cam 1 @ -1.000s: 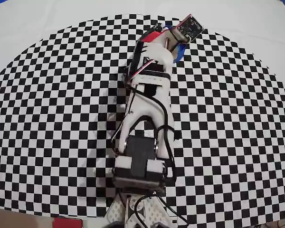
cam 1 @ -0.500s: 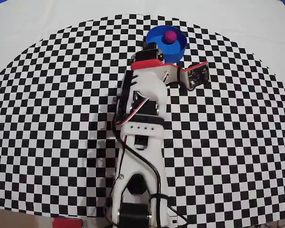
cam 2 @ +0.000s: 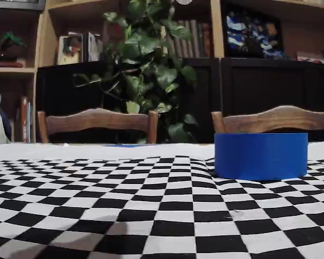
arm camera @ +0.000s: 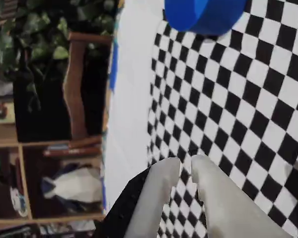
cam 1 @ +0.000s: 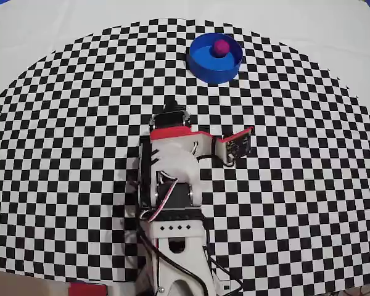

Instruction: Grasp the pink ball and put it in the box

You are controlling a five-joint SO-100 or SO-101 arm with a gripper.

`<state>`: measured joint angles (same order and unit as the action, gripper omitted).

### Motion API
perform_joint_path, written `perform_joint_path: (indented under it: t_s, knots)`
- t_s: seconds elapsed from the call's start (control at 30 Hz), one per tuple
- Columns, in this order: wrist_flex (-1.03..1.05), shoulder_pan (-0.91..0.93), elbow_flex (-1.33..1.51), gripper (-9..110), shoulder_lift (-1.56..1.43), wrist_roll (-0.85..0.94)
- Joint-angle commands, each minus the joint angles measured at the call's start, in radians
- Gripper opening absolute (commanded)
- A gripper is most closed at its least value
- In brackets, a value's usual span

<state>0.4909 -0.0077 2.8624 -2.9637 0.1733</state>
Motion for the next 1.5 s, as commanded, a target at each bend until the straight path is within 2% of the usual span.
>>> perform_joint_path:
  t_s: [0.0, 0.37, 0.77, 1.47]
  knots:
    - [0.044, -0.006, 0.051, 0, -0.106, -0.006]
    - [0.195, -0.014, 0.213, 0, -0.281, -0.031]
    - [0.324, -0.018, 0.247, 0, -0.288, -0.072]
    - [0.328, -0.02, 0.247, 0, -0.288, -0.077]
